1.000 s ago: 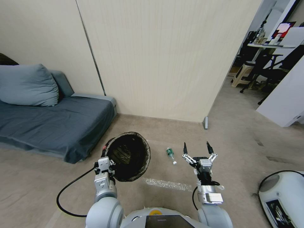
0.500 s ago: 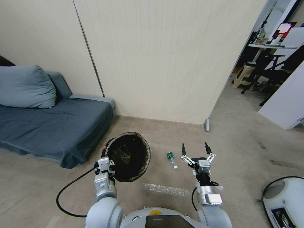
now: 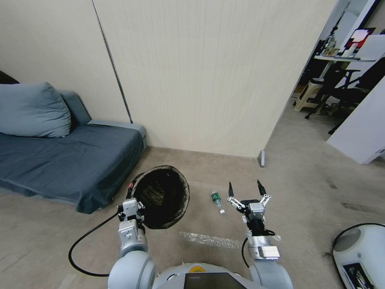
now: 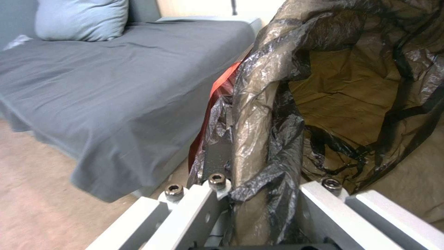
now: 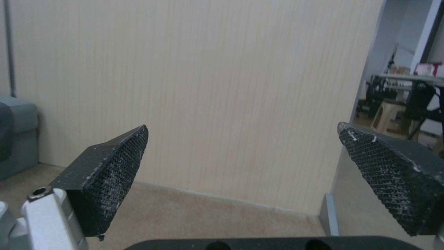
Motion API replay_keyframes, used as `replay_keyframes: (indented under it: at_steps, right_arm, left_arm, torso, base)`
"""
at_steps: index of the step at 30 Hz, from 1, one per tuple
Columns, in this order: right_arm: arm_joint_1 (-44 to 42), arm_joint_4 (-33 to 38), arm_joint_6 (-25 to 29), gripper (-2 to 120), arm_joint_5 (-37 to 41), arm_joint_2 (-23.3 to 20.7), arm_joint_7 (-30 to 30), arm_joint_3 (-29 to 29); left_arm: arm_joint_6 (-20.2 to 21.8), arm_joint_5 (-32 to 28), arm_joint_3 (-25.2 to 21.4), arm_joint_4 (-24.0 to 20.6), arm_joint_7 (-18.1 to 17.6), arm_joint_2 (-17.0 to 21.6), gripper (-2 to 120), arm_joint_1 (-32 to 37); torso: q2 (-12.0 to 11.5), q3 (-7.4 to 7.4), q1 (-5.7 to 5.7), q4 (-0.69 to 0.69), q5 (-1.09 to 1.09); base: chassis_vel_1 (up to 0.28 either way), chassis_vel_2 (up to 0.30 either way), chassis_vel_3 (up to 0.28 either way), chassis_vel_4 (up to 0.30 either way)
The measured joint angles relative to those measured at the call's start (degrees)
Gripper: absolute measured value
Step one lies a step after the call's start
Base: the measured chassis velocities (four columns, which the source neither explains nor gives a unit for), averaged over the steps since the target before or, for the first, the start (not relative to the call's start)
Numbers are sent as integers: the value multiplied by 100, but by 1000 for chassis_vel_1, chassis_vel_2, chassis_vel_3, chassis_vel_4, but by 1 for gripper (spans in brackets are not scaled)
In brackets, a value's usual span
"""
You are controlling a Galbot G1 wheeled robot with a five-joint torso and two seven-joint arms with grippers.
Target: Pick up the trash bin, then pick up the garbage from the floor and place it into the trash bin.
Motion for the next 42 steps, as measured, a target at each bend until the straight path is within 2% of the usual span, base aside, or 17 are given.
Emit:
replay_keyframes:
  at_steps: [9, 12, 15, 18, 20, 22, 23, 25, 31, 33, 35, 36, 38, 42]
  right_arm:
    - [125, -50, -232, 100, 129, -47, -8, 13]
    - [341, -248, -503, 100, 461, -243, 9, -14]
    - [742, -617, -1004, 100, 1090, -606, 70, -78]
    - [973, -781, -1195, 100, 1324, -811, 90, -105]
    - [1049, -879, -1248, 100, 1400, -867, 90, -147]
    - [1380, -1354, -1543, 100, 1762, -1151, 94, -301]
    - [1542, -1568, -1673, 100, 1928, -1286, 103, -367]
    - [1676, -1761, -1795, 100, 2076, -1403, 112, -427]
    - [1749, -1892, -1850, 100, 2159, -1464, 118, -489]
    - [1795, -2030, -1839, 100, 2135, -1508, 114, -611]
    - [1849, -2453, -1758, 100, 1979, -1580, 72, -1035]
    - [1849, -2453, -1758, 100, 1979, -1580, 72, -1035]
    - [1845, -2646, -1698, 100, 1911, -1619, 53, -1189]
    - [1834, -2810, -1651, 100, 1863, -1637, 39, -1283]
  left_arm:
    - [-2, 82, -5, 23, 9, -37, 1, 38]
    - [-7, 102, -5, 32, 11, -46, 1, 38]
    - [-24, 144, -12, 43, 10, -59, 1, 53]
    - [-48, 197, -16, 46, 10, -84, 1, 67]
    - [-68, 235, -10, 56, 11, -91, 1, 66]
    - [-103, 301, 13, 74, 15, -122, 1, 85]
    - [-116, 320, 17, 77, 16, -132, 1, 91]
    - [-122, 333, 22, 80, 17, -145, 1, 101]
    - [-163, 363, 37, 107, 18, -161, 1, 94]
    - [-167, 372, 49, 117, 18, -162, 1, 83]
    - [-183, 381, 74, 131, 20, -160, 1, 77]
    - [-183, 381, 74, 131, 20, -160, 1, 77]
    - [-193, 390, 77, 133, 18, -153, 1, 60]
    - [-202, 390, 78, 132, 19, -132, 1, 54]
  torso:
    - [0, 0, 0, -3, -1]
    - [0, 0, 0, -2, 0]
    - [-1, 0, 0, -2, 1]
    - [0, 0, 1, 0, 1]
    - [0, 0, 0, -5, -4]
    - [0, 0, 0, -2, 4]
    - [0, 0, 0, -1, -2]
    - [0, 0, 0, 2, 1]
    - [0, 0, 0, -5, -3]
    - [0, 0, 0, -4, -7]
    - [-1, 1, 1, -1, 7]
    - [-1, 1, 1, -1, 7]
    - [0, 0, 0, 0, -6]
    - [0, 0, 0, -3, 0]
  base:
    - [0, 0, 0, 0]
    - [0, 0, 0, 0]
    - [0, 0, 0, 0]
    - [0, 0, 0, 0]
    - [0, 0, 0, 0]
    - [0, 0, 0, 0]
    - [0, 0, 0, 0]
    - [0, 0, 0, 0]
    - [0, 0, 0, 0]
    - [0, 0, 0, 0]
    - [0, 0, 0, 0]
    - [0, 0, 0, 0]
    - [0, 0, 0, 0]
    - [0, 0, 0, 0]
